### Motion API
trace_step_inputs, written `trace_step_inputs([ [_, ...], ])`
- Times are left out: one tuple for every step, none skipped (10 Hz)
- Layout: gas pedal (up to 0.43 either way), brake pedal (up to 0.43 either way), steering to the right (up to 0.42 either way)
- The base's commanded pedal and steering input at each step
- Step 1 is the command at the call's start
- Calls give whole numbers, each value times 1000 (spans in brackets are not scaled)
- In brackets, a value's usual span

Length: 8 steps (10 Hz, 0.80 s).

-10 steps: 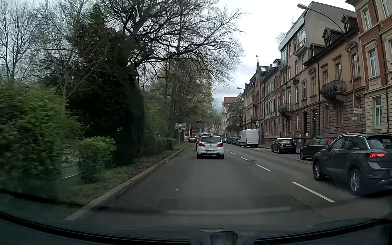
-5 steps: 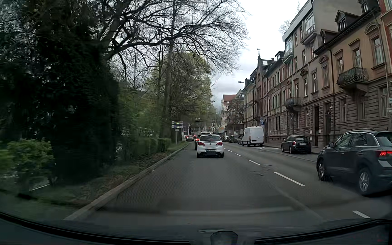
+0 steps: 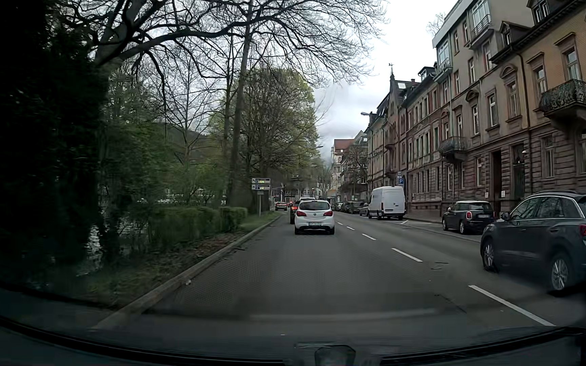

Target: Follow the waypoints while adhering to traffic rules and regulations

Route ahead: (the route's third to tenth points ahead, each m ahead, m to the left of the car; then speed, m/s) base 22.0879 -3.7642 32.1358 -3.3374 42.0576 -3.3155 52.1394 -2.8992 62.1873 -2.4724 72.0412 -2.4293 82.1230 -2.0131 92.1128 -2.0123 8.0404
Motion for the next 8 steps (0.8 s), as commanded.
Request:
trace_step_inputs([
  [87,0,2],
  [87,0,2],
  [87,0,1],
  [87,0,-1],
  [87,0,-1],
  [87,0,-1],
  [87,0,-2],
  [87,0,0],
])
